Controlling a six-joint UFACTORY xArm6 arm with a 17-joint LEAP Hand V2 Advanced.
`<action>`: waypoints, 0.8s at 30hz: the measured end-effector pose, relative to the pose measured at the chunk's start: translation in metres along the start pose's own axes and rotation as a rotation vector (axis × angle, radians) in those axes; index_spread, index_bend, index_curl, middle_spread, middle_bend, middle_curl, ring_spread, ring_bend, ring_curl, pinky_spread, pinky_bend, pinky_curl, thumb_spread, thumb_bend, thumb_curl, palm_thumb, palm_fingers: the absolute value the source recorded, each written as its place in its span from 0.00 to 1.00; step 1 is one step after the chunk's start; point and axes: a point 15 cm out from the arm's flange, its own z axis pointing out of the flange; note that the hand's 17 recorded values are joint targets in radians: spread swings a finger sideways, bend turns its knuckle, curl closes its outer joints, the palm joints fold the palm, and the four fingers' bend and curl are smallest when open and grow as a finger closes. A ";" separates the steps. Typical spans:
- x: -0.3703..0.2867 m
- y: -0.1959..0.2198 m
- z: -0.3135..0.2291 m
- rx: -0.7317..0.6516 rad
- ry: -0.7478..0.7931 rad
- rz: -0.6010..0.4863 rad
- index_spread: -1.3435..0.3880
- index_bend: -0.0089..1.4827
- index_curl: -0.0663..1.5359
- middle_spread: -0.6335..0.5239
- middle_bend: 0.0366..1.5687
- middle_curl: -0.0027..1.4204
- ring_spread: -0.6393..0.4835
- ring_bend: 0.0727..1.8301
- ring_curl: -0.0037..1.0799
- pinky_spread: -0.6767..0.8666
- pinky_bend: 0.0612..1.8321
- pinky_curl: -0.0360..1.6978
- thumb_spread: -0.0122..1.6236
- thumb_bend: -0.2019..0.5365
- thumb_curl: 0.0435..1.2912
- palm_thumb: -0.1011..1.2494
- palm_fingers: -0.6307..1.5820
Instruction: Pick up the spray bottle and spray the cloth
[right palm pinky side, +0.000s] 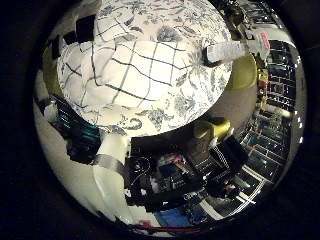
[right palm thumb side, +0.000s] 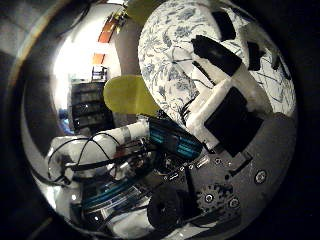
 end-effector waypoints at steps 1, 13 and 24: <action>0.005 0.000 -0.003 0.007 0.003 0.016 0.55 0.13 0.47 0.42 0.50 0.44 0.37 0.53 0.49 0.12 0.35 0.55 0.79 0.26 0.35 0.87 0.67; 0.103 0.020 -0.057 0.251 -0.029 0.214 0.55 0.12 0.44 0.38 0.51 0.43 0.33 0.54 0.48 0.12 0.33 0.53 0.74 0.24 0.27 0.62 0.66; 0.169 0.037 -0.099 0.678 -0.226 0.418 0.56 0.13 0.44 0.38 0.45 0.42 0.34 0.53 0.48 0.17 0.32 0.55 0.71 0.25 0.25 0.55 0.57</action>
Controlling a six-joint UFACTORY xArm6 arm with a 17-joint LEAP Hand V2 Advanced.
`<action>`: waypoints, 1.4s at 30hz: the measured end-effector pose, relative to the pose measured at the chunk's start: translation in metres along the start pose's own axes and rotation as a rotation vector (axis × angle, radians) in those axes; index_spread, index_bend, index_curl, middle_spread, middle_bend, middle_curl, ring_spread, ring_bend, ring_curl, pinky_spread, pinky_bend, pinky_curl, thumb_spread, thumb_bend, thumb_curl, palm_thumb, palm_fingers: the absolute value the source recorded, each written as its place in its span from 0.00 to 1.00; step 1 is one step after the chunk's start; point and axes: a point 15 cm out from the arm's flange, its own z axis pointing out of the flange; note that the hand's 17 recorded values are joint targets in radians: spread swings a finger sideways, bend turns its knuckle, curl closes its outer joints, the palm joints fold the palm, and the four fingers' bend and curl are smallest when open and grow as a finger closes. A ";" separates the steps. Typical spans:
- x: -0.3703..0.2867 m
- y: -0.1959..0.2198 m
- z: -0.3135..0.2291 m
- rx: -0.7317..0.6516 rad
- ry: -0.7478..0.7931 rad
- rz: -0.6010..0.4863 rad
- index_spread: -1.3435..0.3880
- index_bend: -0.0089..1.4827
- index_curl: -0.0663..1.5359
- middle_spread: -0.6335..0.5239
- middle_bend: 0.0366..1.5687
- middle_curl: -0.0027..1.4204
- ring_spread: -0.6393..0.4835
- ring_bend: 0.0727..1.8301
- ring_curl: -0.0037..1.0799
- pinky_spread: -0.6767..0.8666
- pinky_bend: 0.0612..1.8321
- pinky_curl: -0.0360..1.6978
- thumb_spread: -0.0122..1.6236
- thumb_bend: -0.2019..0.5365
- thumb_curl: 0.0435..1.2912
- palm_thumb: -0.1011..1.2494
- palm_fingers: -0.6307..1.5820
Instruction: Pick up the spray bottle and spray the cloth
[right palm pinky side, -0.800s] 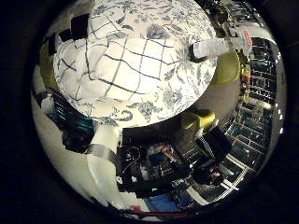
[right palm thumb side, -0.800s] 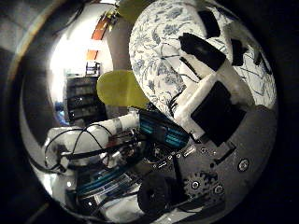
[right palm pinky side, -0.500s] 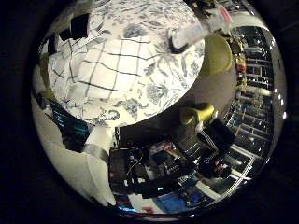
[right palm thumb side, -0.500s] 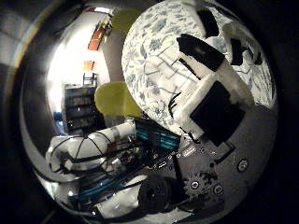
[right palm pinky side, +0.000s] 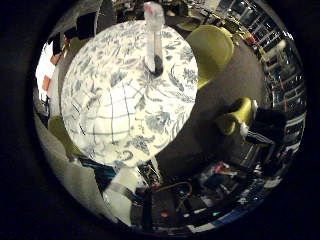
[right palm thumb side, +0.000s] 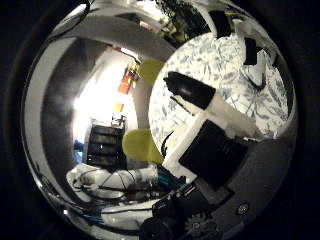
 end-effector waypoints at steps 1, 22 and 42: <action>0.006 -0.002 -0.004 0.034 -0.019 0.018 0.57 0.12 0.44 0.38 0.45 0.42 0.35 0.53 0.48 0.19 0.31 0.56 0.70 0.25 0.25 0.55 0.55; 0.183 0.059 0.020 0.428 -0.373 0.396 0.69 0.12 0.29 0.66 0.27 0.30 0.69 0.31 0.34 0.63 0.23 0.43 0.68 0.24 0.27 0.56 0.29; 0.187 0.037 0.109 0.448 -0.578 0.436 0.67 0.11 0.21 0.71 0.16 0.23 0.77 0.21 0.25 0.68 0.23 0.26 0.65 0.24 0.24 0.55 0.31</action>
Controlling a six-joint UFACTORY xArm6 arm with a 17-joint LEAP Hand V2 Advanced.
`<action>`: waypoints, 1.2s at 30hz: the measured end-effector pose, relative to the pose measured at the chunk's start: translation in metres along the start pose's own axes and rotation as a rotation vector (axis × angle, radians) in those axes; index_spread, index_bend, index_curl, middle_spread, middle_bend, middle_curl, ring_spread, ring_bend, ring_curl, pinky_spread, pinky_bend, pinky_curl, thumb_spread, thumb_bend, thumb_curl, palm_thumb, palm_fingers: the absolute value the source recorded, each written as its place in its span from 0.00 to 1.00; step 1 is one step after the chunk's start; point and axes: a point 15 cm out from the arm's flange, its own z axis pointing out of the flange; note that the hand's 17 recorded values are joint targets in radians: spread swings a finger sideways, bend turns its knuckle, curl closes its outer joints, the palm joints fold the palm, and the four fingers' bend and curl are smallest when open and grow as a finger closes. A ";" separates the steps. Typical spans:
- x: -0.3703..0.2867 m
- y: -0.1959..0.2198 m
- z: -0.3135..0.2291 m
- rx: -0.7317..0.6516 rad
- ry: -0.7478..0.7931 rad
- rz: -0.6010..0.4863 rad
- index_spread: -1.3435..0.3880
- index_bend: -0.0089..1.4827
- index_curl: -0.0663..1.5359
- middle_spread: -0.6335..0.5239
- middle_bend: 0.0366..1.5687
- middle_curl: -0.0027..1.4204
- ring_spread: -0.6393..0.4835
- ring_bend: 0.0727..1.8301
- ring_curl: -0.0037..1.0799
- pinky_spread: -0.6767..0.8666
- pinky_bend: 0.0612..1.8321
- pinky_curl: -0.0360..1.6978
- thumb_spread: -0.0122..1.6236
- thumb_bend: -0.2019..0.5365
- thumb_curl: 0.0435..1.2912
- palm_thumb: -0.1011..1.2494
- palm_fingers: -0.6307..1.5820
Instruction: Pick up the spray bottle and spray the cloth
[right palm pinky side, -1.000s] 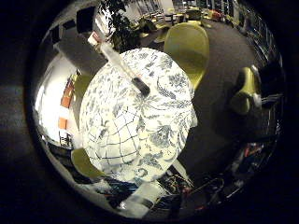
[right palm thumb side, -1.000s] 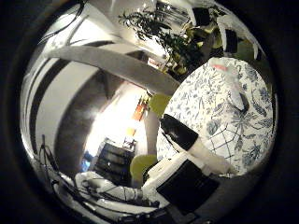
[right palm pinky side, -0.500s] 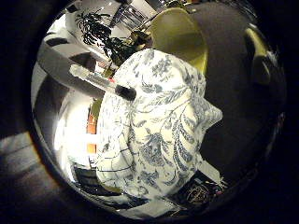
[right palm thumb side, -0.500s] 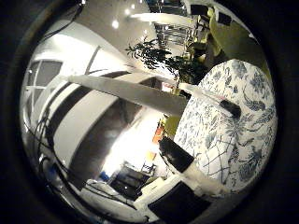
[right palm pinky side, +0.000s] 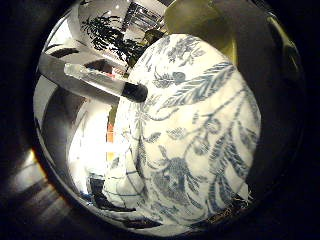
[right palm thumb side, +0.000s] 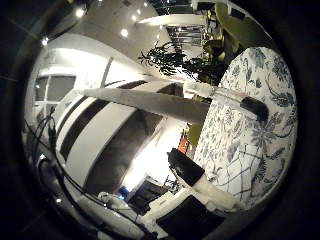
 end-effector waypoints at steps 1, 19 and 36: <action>0.000 -0.002 0.008 -0.002 -0.003 0.000 0.67 0.11 0.20 0.72 0.16 0.23 0.77 0.21 0.25 0.68 0.23 0.25 0.65 0.24 0.24 0.55 0.31; 0.000 -0.016 0.109 -0.073 -0.020 0.001 0.70 0.11 0.20 0.71 0.19 0.24 0.76 0.22 0.25 0.67 0.23 0.21 0.65 0.24 0.24 0.57 0.34; -0.018 -0.034 0.212 -0.192 -0.031 -0.015 0.67 0.14 0.24 0.58 0.37 0.30 0.55 0.42 0.32 0.46 0.34 0.19 0.62 0.26 0.28 0.69 0.72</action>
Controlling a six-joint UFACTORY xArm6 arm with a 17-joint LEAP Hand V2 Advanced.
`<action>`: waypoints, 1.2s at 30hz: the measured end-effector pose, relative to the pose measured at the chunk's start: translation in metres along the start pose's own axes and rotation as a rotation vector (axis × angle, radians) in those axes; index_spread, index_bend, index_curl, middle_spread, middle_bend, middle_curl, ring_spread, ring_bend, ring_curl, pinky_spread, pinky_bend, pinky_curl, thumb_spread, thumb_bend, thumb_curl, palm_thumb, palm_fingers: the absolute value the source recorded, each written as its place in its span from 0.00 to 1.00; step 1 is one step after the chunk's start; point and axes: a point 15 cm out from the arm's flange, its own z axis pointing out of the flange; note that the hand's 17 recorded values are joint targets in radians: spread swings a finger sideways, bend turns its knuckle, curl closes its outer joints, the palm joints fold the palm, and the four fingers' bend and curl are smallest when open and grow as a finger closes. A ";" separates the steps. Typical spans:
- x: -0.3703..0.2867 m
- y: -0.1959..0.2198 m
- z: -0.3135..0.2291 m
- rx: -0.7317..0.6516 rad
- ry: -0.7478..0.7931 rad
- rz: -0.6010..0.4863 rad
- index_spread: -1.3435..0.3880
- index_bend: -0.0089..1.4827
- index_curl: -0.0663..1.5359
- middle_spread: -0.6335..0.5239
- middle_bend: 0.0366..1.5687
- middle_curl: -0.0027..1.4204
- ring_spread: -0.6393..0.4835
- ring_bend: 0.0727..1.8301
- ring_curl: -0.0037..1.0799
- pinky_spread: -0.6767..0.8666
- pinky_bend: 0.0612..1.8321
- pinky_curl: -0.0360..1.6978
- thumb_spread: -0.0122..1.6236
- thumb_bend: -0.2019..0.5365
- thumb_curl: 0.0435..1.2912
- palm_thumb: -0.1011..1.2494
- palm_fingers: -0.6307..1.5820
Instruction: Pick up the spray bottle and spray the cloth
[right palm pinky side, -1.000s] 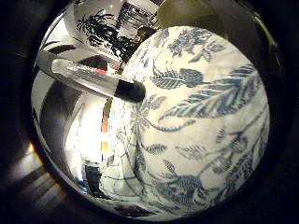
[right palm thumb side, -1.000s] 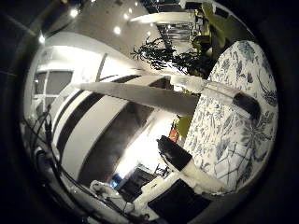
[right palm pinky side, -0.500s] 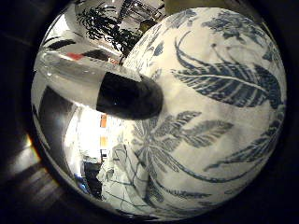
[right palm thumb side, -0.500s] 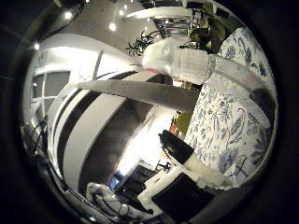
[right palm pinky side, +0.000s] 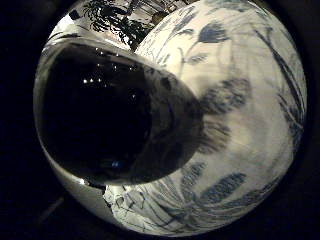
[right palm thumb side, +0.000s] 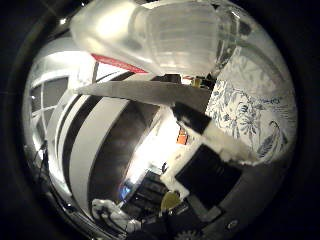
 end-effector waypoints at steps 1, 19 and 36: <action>-0.003 0.001 0.006 -0.009 -0.005 0.007 0.66 0.17 0.26 0.55 0.36 0.30 0.52 0.45 0.34 0.41 0.38 0.20 0.62 0.26 0.29 0.71 0.77; -0.110 0.001 0.037 -0.137 -0.186 -0.037 0.67 0.76 0.47 0.49 0.81 0.43 0.44 0.77 0.54 0.32 0.69 0.45 0.57 0.26 0.46 0.91 0.84; -0.278 0.046 -0.061 -0.900 0.257 -0.269 0.67 0.78 0.46 0.49 0.85 0.40 0.44 0.78 0.53 0.33 0.61 0.62 0.60 0.26 0.52 0.89 0.83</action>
